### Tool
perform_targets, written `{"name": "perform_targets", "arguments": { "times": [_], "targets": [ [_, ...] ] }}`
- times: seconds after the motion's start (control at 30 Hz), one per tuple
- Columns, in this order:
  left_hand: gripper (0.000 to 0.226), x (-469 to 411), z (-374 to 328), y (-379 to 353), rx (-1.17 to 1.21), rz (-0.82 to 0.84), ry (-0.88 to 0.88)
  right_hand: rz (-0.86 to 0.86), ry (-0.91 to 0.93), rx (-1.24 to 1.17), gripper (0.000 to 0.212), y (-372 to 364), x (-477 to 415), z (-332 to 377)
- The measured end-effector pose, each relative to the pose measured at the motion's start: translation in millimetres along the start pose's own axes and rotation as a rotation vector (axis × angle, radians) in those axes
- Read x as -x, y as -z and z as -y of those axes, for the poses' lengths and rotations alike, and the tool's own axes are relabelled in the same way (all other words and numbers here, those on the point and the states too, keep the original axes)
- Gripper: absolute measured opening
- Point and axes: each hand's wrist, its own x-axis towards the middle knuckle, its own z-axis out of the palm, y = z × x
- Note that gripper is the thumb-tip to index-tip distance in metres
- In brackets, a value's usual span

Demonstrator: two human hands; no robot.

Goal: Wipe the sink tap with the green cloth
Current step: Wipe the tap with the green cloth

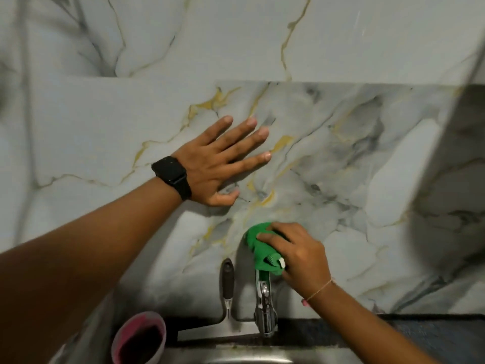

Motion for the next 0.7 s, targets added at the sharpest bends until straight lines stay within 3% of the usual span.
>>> {"name": "perform_targets", "arguments": {
  "times": [0.13,0.2,0.33,0.47,0.6,0.63,0.7],
  "targets": [
    [0.082,-0.8,1.5,0.8,-0.034,0.004,-0.003,-0.244,-0.601,-0.647,0.023,-24.3,31.1,20.3],
    [0.082,-0.9,0.7,0.2,-0.051,0.006,-0.006,-0.313,-0.879,-1.008,0.037,-33.8,39.4,21.5],
    [0.083,-0.9,1.4,-0.6,-0.087,-0.007,-0.014,-0.252,-1.288,-1.557,0.039,-40.9,47.0,16.8],
    [0.085,-0.8,0.1,-0.6,-0.121,-0.013,-0.02,-0.081,-1.568,-1.809,0.059,-43.7,46.2,35.2],
    [0.086,-1.8,1.0,-0.8,-0.154,-0.012,-0.024,0.158,-1.706,-1.968,0.053,-49.7,40.8,54.9],
    [0.087,-1.5,1.3,-0.8,-0.159,-0.015,-0.026,0.115,-1.688,-1.941,0.05,-51.6,41.5,57.5],
    [0.086,-0.8,0.9,-0.2,-0.157,-0.01,-0.029,-0.135,-1.634,-1.75,0.039,-51.6,45.5,58.3]
  ]
}}
